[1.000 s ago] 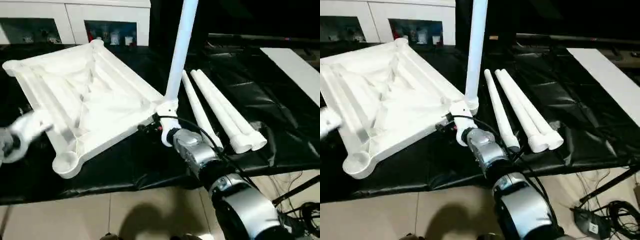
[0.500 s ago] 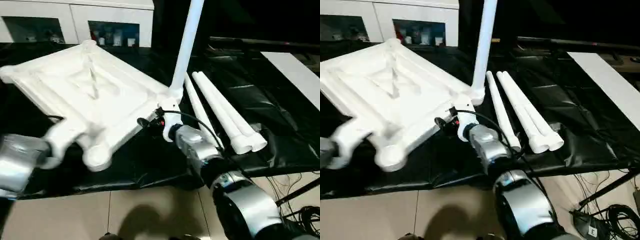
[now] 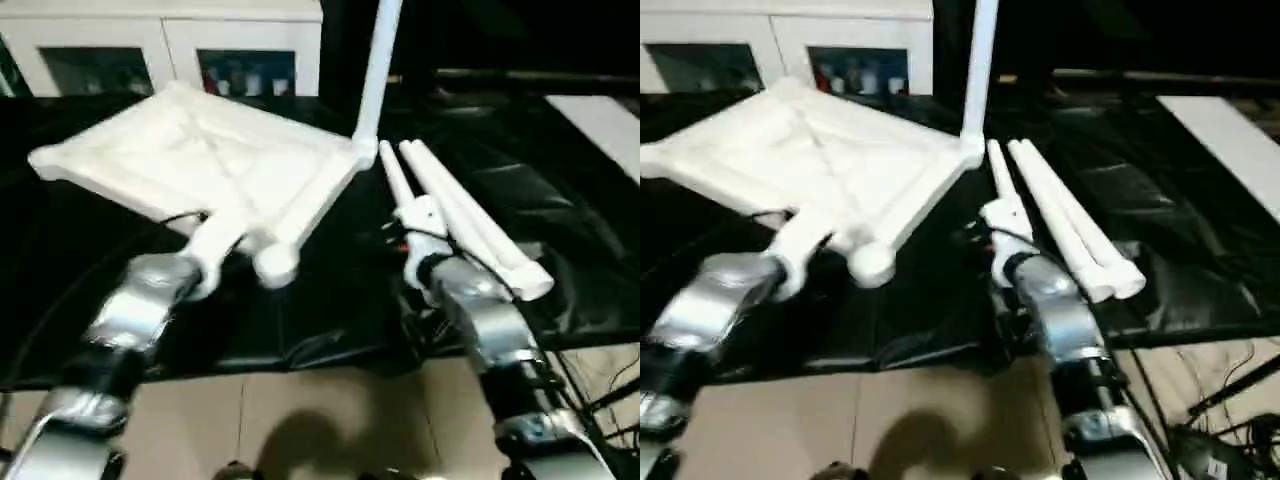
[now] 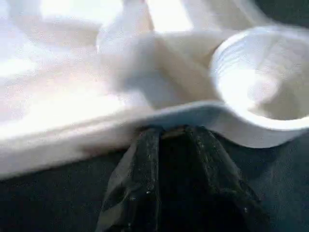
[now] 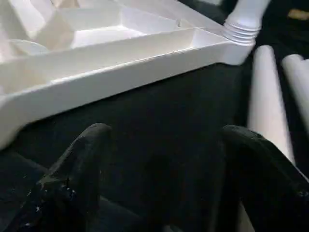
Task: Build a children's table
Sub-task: Rotate table base, then pick table leg
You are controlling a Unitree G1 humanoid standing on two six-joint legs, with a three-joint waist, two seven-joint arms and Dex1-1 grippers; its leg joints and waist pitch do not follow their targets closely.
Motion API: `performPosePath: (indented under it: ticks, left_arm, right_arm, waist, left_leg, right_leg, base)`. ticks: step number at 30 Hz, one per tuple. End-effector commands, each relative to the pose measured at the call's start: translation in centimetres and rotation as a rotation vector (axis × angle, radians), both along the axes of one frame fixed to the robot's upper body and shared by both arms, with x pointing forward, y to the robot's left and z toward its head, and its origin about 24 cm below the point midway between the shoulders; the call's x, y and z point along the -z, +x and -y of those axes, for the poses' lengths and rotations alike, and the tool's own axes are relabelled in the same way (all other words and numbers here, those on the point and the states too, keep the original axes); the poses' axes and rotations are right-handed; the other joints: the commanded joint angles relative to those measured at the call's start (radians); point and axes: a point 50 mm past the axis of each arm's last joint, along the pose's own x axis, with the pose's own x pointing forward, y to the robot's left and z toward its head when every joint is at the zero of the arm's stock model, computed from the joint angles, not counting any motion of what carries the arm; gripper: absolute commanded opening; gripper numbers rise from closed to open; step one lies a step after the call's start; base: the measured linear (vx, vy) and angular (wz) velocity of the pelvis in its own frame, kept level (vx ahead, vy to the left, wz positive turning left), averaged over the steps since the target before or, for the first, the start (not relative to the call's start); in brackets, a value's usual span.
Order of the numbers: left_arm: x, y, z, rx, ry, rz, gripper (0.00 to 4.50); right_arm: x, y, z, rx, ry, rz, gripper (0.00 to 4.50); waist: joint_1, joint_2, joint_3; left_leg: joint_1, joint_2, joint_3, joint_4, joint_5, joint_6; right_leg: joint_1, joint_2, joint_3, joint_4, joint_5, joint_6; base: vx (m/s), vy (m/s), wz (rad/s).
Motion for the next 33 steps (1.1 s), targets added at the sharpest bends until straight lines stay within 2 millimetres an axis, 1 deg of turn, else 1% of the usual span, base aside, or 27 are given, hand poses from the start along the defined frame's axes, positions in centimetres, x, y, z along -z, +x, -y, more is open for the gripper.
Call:
performPosePath:
  ticks: [1, 2, 3, 4, 5, 6, 7, 8, 9, 10, 11, 13, 14, 15, 16, 17, 18, 22, 23, 24, 25, 26, 27, 28, 30, 32, 33]
  left_arm:
    - [-1.3, 0.7, 0.5, 0.014, -0.021, 0.088, 1.07]
    - [-1.5, 0.9, 0.7, 0.017, -0.026, 0.096, 1.07]
    - [-1.6, 1.0, 0.9, 0.025, -0.029, 0.105, 1.08]
    - [-1.7, 1.1, 0.9, 0.029, -0.028, 0.111, 1.08]
    - [-2.1, 1.0, 0.7, 0.044, -0.013, 0.122, 1.08]
    - [-2.4, 0.9, 0.6, 0.056, -0.009, 0.125, 1.08]
    - [-2.5, 0.9, 0.6, 0.061, -0.014, 0.123, 1.08]
    - [-2.9, 0.7, 0.5, 0.090, -0.023, 0.115, 1.08]
    - [-3.2, 0.2, 0.5, 0.152, -0.034, 0.108, 1.08]
    - [-3.4, -0.1, 0.6, 0.198, -0.040, 0.103, 1.08]
    - [-3.6, -0.7, 0.8, 0.261, -0.051, 0.090, 1.08]
    - [-3.8, -1.8, 1.2, 0.372, -0.082, 0.051, 1.08]
    - [-4.0, -3.1, 1.8, 0.480, -0.120, -0.016, 1.08]
    - [-4.0, -3.1, 1.8, 0.480, -0.120, -0.016, 1.08]
    - [-4.1, -3.5, 2.0, 0.508, -0.132, -0.037, 1.08]
    - [-4.2, -4.1, 2.6, 0.549, -0.165, -0.078, 1.08]
    - [-4.2, -4.2, 2.8, 0.560, -0.174, -0.088, 1.08]
    - [-4.3, -4.4, 3.3, 0.576, -0.191, -0.099, 1.08]
    - [-4.5, -4.5, 3.5, 0.586, -0.211, -0.104, 1.08]
    - [-4.6, -4.6, 3.6, 0.589, -0.213, -0.107, 1.08]
    - [-4.8, -4.8, 3.6, 0.601, -0.217, -0.116, 1.08]
    - [-4.8, -4.9, 3.6, 0.605, -0.218, -0.119, 1.08]
    - [-4.8, -4.9, 3.6, 0.605, -0.212, -0.123, 1.08]
    - [-4.8, -5.0, 3.6, 0.605, -0.209, -0.128, 1.08]
    - [-4.9, -5.0, 3.4, 0.600, -0.203, -0.134, 1.08]
    - [-5.0, -5.1, 3.3, 0.597, -0.201, -0.141, 1.08]
    - [-5.0, -5.1, 3.3, 0.594, -0.197, -0.140, 1.08]
  right_arm:
    - [-0.7, 0.2, 0.5, 0.035, 0.039, -0.005, 3.94]
    - [-1.1, 0.3, 0.6, 0.061, 0.068, -0.018, 3.94]
    - [-1.4, 0.5, 0.7, 0.080, 0.092, -0.029, 4.14]
    - [-1.6, 0.6, 0.8, 0.089, 0.092, -0.047, 4.14]
    - [-2.0, 0.9, 1.1, 0.110, 0.053, -0.077, 4.31]
    - [-2.2, 1.1, 1.2, 0.125, 0.036, -0.084, 4.40]
    - [-2.4, 1.3, 1.3, 0.138, 0.030, -0.089, 4.47]
    - [-3.0, 1.7, 1.7, 0.181, 0.018, -0.103, 4.47]
    - [-3.4, 2.1, 2.1, 0.218, 0.008, -0.122, 4.47]
    - [-3.6, 2.4, 2.4, 0.242, 0.002, -0.136, 4.47]
    - [-3.7, 2.8, 2.7, 0.259, 0.002, -0.165, 4.47]
    - [-3.5, 3.1, 3.1, 0.273, -0.013, -0.230, 4.47]
    - [-3.0, 3.4, 3.4, 0.267, -0.018, -0.305, 4.47]
    - [-3.0, 3.4, 3.4, 0.267, -0.018, -0.305, 4.47]
    - [-2.8, 3.4, 3.5, 0.263, -0.017, -0.335, 4.47]
    - [-2.2, 3.5, 3.5, 0.245, 0.010, -0.387, 4.47]
    - [-2.0, 3.5, 3.5, 0.236, 0.029, -0.408, 4.47]
    - [-1.4, 3.5, 3.3, 0.213, 0.097, -0.481, 4.47]
    - [-1.3, 3.5, 3.1, 0.201, 0.139, -0.509, 4.47]
    - [-1.2, 3.6, 3.2, 0.202, 0.141, -0.515, 4.47]
    - [-1.0, 3.5, 3.2, 0.203, 0.127, -0.547, 4.47]
    - [-0.8, 3.5, 3.2, 0.204, 0.113, -0.563, 4.47]
    - [-0.5, 3.4, 3.2, 0.203, 0.105, -0.583, 4.47]
    - [-0.4, 3.4, 3.2, 0.201, 0.101, -0.597, 4.21]
    - [0.0, 3.3, 3.2, 0.203, 0.097, -0.631, 4.13]
    - [0.4, 3.2, 3.3, 0.208, 0.089, -0.652, 3.94]
    - [0.5, 3.2, 3.4, 0.209, 0.094, -0.658, 3.79]
  waist:
    - [-0.007, 0.026, -0.082]
    - [-0.009, 0.030, -0.083]
    - [-0.010, 0.029, -0.084]
    - [-0.014, 0.029, -0.085]
    - [-0.018, 0.027, -0.087]
    - [-0.020, 0.029, -0.088]
    - [-0.024, 0.034, -0.091]
    - [-0.026, 0.032, -0.092]
    - [-0.026, 0.035, -0.092]
    - [-0.027, 0.029, -0.093]
    - [-0.027, 0.029, -0.092]
    - [-0.023, 0.035, -0.092]
    - [-0.020, 0.029, -0.090]
    - [-0.021, 0.031, -0.088]
    - [-0.018, 0.025, -0.086]
    - [-0.016, 0.023, -0.086]
    - [-0.015, 0.020, -0.083]
    - [-0.014, 0.020, -0.082]
    - [-0.016, 0.014, -0.082]
    - [-0.016, 0.015, -0.082]
    - [-0.016, 0.010, -0.082]
    - [-0.016, 0.013, -0.081]
    - [-0.017, 0.012, -0.081]
    - [-0.017, 0.013, -0.080]
    - [-0.016, 0.010, -0.081]
    - [-0.017, 0.010, -0.083]
    - [-0.017, 0.012, -0.083]
  left_leg:
    - [0.015, 0.010, -0.016, -0.068, -0.269, -0.032]
    - [0.015, 0.010, -0.016, -0.066, -0.259, -0.030]
    - [0.014, 0.011, -0.016, -0.065, -0.250, -0.029]
    - [0.012, 0.009, -0.017, -0.064, -0.231, -0.025]
    - [0.005, 0.008, -0.017, -0.063, -0.200, -0.021]
    - [0.006, 0.007, -0.017, -0.062, -0.188, -0.020]
    - [0.003, 0.008, -0.018, -0.059, -0.160, -0.017]
    - [0.002, 0.007, -0.017, -0.057, -0.144, -0.014]
    - [0.000, 0.007, -0.020, -0.057, -0.134, -0.016]
    - [0.000, 0.008, -0.022, -0.057, -0.117, -0.017]
    - [0.005, 0.008, -0.017, -0.055, -0.115, -0.019]
    - [0.008, 0.010, -0.017, -0.055, -0.118, -0.026]
    - [0.013, 0.012, -0.014, -0.055, -0.132, -0.028]
    - [0.013, 0.013, -0.013, -0.056, -0.138, -0.030]
    - [0.017, 0.012, -0.008, -0.055, -0.148, -0.029]
    - [0.015, 0.012, -0.009, -0.056, -0.151, -0.029]
    - [0.013, 0.013, -0.007, -0.057, -0.163, -0.030]
    - [0.011, 0.011, -0.009, -0.057, -0.172, -0.037]
    - [0.011, 0.011, -0.010, -0.056, -0.173, -0.037]
    - [0.010, 0.010, -0.010, -0.056, -0.171, -0.037]
    - [0.010, 0.010, -0.009, -0.055, -0.170, -0.036]
    - [0.009, 0.010, -0.010, -0.056, -0.166, -0.035]
    - [0.008, 0.010, -0.010, -0.055, -0.163, -0.036]
    - [0.009, 0.010, -0.010, -0.055, -0.169, -0.037]
    - [0.009, 0.009, -0.010, -0.055, -0.160, -0.034]
    - [0.008, 0.010, -0.011, -0.054, -0.150, -0.035]
    - [0.009, 0.010, -0.011, -0.055, -0.152, -0.036]
  right_leg:
    - [0.047, -0.051, 0.044, -0.083, -0.261, -0.154]
    - [0.047, -0.049, 0.043, -0.082, -0.242, -0.163]
    - [0.048, -0.049, 0.043, -0.079, -0.229, -0.168]
    - [0.052, -0.048, 0.042, -0.074, -0.203, -0.179]
    - [0.057, -0.047, 0.042, -0.069, -0.172, -0.186]
    - [0.058, -0.047, 0.042, -0.066, -0.160, -0.192]
    - [0.061, -0.049, 0.043, -0.062, -0.132, -0.199]
    - [0.061, -0.049, 0.044, -0.060, -0.121, -0.205]
    - [0.063, -0.050, 0.045, -0.057, -0.113, -0.208]
    - [0.063, -0.049, 0.046, -0.053, -0.096, -0.215]
    - [0.057, -0.045, 0.048, -0.055, -0.084, -0.223]
    - [0.057, -0.048, 0.049, -0.050, -0.080, -0.240]
    - [0.053, -0.047, 0.050, -0.050, -0.083, -0.246]
    - [0.053, -0.047, 0.050, -0.049, -0.086, -0.248]
    - [0.049, -0.044, 0.051, -0.057, -0.097, -0.242]
    - [0.053, -0.047, 0.051, -0.051, -0.111, -0.243]
    - [0.051, -0.047, 0.051, -0.057, -0.135, -0.236]
    - [0.054, -0.048, 0.050, -0.059, -0.178, -0.218]
    - [0.055, -0.049, 0.051, -0.059, -0.198, -0.209]
    - [0.055, -0.049, 0.050, -0.060, -0.206, -0.207]
    - [0.053, -0.049, 0.050, -0.062, -0.221, -0.201]
    - [0.053, -0.050, 0.049, -0.062, -0.234, -0.202]
    - [0.053, -0.049, 0.049, -0.062, -0.236, -0.200]
    - [0.052, -0.049, 0.048, -0.063, -0.246, -0.197]
    - [0.052, -0.048, 0.048, -0.063, -0.240, -0.195]
    - [0.052, -0.047, 0.047, -0.057, -0.221, -0.199]
    - [0.052, -0.047, 0.046, -0.058, -0.222, -0.201]
  base:
    - [0.000, 0.000, 0.00]
    - [0.000, 0.000, 0.00]
    - [0.000, 0.000, 0.00]
    - [0.000, 0.000, 0.00]
    - [0.000, 0.000, 0.00]
    - [0.000, 0.000, 0.00]
    - [0.000, 0.000, 0.00]
    - [0.000, 0.000, 0.00]
    - [0.000, 0.000, 0.00]
    - [0.000, 0.000, 0.00]
    - [0.000, 0.000, 0.00]
    - [0.000, 0.000, 0.00]
    - [0.000, 0.000, 0.00]
    - [0.000, 0.000, 0.00]
    - [0.000, 0.000, 0.00]
    - [0.000, 0.000, 0.00]
    - [0.000, 0.000, 0.00]
    - [0.000, 0.000, 0.00]
    - [0.000, 0.000, 0.00]
    - [0.000, 0.000, 0.00]
    - [0.000, 0.000, 0.00]
    - [0.000, 0.000, 0.00]
    - [0.000, 0.000, 0.00]
    - [0.000, 0.000, 0.00]
    - [0.000, 0.000, 0.00]
    - [0.000, 0.000, 0.00]
    - [0.000, 0.000, 0.00]
